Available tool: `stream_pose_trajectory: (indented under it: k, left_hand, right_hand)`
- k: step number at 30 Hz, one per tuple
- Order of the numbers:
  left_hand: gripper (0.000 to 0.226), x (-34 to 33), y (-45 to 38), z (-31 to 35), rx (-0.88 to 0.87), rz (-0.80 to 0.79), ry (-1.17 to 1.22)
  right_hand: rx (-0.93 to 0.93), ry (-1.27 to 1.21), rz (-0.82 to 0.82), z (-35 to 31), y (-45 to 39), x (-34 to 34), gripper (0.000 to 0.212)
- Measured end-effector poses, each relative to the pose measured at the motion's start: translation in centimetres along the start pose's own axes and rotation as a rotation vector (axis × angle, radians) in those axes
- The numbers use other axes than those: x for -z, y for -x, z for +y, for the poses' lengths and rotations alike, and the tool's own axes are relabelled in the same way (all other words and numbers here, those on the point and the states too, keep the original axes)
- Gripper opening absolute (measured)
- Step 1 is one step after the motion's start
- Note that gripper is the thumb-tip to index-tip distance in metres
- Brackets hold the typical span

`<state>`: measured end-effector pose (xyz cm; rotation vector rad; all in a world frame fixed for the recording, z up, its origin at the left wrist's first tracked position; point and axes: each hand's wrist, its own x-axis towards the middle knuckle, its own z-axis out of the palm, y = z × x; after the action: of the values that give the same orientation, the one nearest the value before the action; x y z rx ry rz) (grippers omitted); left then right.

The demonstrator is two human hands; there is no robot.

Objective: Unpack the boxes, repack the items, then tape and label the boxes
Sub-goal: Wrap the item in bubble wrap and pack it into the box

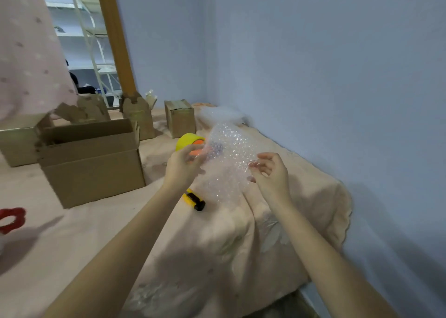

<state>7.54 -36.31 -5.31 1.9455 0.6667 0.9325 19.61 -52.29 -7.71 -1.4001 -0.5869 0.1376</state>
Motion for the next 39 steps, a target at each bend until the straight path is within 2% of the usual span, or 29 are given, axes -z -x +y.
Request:
stream_pose_trajectory:
  k: [3, 7, 8, 10, 13, 15, 17, 19, 21, 23, 27, 35, 39]
  left_hand:
    - [0.018, 3.6, 1.5, -0.3, 0.064, 0.0, 0.107]
    - [0.018, 9.6, 4.1, -1.3, 0.125, -0.01, 0.075]
    - [0.019, 11.1, 4.7, -1.7, 0.147, -0.014, 0.049]
    - [0.02, 13.7, 6.0, -2.6, 0.201, 0.0, 0.007]
    - [0.017, 16.7, 7.9, -3.7, 0.275, 0.033, -0.008]
    - [0.017, 18.4, 9.1, -4.6, 0.329, 0.035, -0.032]
    - [0.017, 19.9, 10.1, -5.5, 0.387, 0.014, -0.053]
    - [0.021, 21.0, 10.9, -6.2, 0.41, -0.001, -0.073]
    - [0.026, 21.8, 11.3, -6.7, 0.387, 0.007, -0.116]
    - [0.028, 22.0, 11.4, -7.1, 0.355, 0.015, -0.219]
    - [0.026, 21.9, 11.3, -7.9, 0.28, 0.012, -0.44]
    - [0.012, 21.5, 11.3, -8.9, 0.184, 0.132, -0.402]
    - [0.018, 21.2, 11.2, -9.2, 0.168, 0.159, -0.604]
  right_hand:
    - [-0.069, -0.107, -0.075, -0.1, 1.6, -2.1, 0.032]
    - [-0.143, -0.201, -0.152, -0.5, 3.7, -5.3, 0.044]
    - [-0.157, -0.154, -0.17, -0.4, 4.0, -6.2, 0.043]
    - [-0.116, 0.143, -0.223, -0.1, 4.6, -7.8, 0.034]
    - [0.134, 0.58, -0.297, 0.4, 5.8, -10.5, 0.035]
    - [0.29, 0.645, -0.332, 0.2, 6.6, -12.4, 0.04]
    - [0.344, 0.597, -0.473, 0.0, 7.0, -14.4, 0.046]
    - [0.243, 0.622, -0.643, -0.2, 7.4, -16.3, 0.055]
    - [0.161, 0.735, -0.721, 0.0, 7.8, -17.5, 0.062]
    - [0.157, 0.767, -0.725, 0.3, 8.0, -18.3, 0.059]
    - [0.111, 0.676, -0.749, 0.6, 8.1, -18.9, 0.051]
    - [0.023, 0.564, -0.696, 2.6, 8.9, -17.6, 0.039]
    - [0.073, 0.587, -0.666, 3.0, 10.0, -16.7, 0.037]
